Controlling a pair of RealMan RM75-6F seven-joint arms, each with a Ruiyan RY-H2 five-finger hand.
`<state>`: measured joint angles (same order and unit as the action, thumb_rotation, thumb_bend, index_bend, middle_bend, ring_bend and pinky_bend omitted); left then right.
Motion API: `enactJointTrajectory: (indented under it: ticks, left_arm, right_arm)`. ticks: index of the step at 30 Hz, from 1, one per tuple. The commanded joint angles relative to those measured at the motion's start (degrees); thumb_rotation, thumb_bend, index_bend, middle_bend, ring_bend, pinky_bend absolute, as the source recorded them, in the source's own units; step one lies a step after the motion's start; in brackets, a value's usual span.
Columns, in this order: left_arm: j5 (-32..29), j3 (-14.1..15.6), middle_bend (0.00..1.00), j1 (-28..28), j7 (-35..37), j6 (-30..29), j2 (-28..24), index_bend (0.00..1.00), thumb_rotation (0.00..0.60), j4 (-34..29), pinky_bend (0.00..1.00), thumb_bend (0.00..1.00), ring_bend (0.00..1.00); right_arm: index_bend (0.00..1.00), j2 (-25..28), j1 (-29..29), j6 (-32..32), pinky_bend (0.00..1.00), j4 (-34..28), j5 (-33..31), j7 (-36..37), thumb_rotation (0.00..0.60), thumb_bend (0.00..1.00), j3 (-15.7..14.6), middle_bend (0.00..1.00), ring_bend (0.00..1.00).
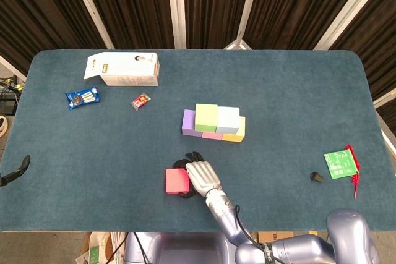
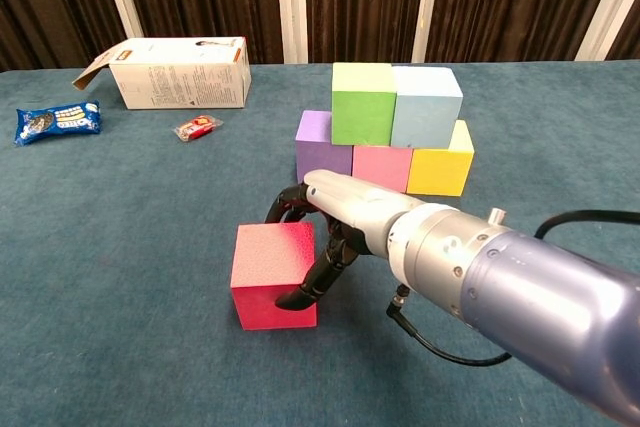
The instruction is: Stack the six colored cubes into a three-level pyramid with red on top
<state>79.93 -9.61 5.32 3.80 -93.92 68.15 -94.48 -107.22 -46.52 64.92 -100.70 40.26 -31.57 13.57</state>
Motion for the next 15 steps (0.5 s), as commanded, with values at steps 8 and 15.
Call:
enactJointTrajectory:
  ticks: [8,15]
  left_arm:
    - [0.02,-0.25,0.01,0.0,-0.27,0.38,0.44,0.07,0.6,0.26,0.0,0.37,0.0]
    - [-0.02,-0.59,0.02,-0.06,-0.13,0.38,0.74,0.08,0.6,0.42,0.0,0.37,0.0]
  right_arm:
    - [0.37,-0.16,0.42,-1.02,0.0,1.66,0.14,1.95,0.6,0.28,0.22,0.35,0.15]
    - [0.42,-0.02,0.91,-1.05,0.0,1.91,0.62,3.16,0.6,0.31,0.37,0.41,0.19]
